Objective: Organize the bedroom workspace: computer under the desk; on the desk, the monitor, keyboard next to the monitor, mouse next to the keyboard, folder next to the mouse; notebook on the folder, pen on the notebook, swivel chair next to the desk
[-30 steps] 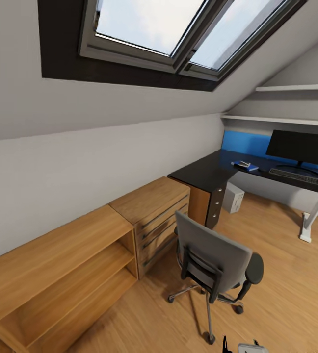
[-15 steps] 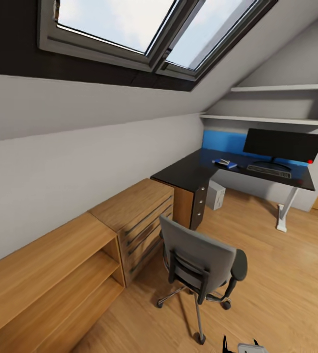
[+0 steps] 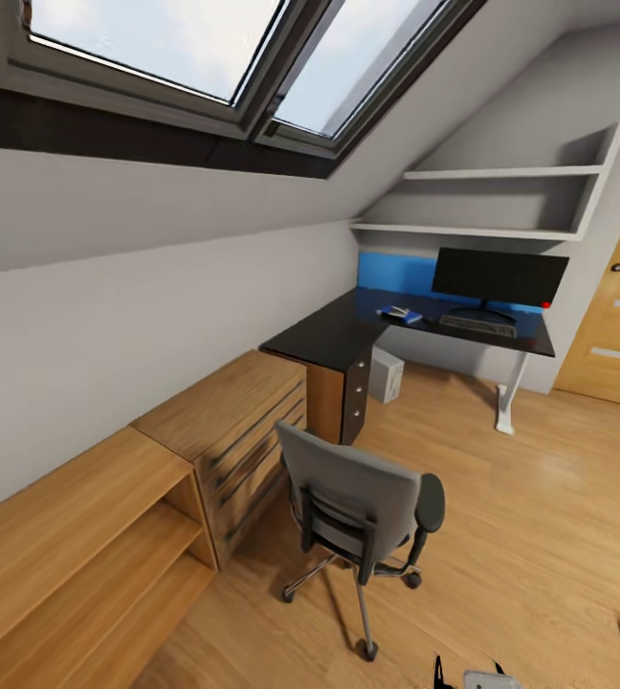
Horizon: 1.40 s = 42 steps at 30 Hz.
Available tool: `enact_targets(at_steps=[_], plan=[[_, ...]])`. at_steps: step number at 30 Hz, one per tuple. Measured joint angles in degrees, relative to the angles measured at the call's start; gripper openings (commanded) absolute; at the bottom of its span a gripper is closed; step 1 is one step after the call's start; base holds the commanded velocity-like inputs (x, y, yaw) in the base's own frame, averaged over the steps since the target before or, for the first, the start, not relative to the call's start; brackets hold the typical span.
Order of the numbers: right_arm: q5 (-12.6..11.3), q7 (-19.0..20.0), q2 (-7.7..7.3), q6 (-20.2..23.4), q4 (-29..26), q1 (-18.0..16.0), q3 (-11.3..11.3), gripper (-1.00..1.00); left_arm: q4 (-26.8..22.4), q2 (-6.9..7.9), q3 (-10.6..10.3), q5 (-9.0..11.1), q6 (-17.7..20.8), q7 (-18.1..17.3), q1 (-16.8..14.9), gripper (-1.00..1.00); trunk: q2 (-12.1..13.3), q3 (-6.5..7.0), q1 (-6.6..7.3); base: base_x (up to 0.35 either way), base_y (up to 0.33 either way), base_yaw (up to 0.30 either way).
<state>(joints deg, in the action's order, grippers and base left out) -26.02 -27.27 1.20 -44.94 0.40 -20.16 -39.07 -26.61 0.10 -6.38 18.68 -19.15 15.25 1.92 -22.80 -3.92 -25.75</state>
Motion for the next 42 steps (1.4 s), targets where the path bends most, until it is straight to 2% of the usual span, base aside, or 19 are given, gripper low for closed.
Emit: enact_targets(at_steps=[24, 42], plan=[[-0.01, 0.01, 0.00, 0.00, 0.00, 0.00, 0.01, 1.00, -0.01, 0.02, -0.08, 0.09, 0.03, 0.01, 0.00, 1.00, 0.00, -0.05, 0.00, 0.000, 0.011, -0.253], [0.02, 0.01, 0.00, 0.02, -0.01, 0.00, -0.08, 1.00, -0.01, 0.01, -0.02, 0.10, 0.03, 0.01, 0.00, 1.00, 0.00, -0.42, 0.00, 0.000, 0.253, -0.251]])
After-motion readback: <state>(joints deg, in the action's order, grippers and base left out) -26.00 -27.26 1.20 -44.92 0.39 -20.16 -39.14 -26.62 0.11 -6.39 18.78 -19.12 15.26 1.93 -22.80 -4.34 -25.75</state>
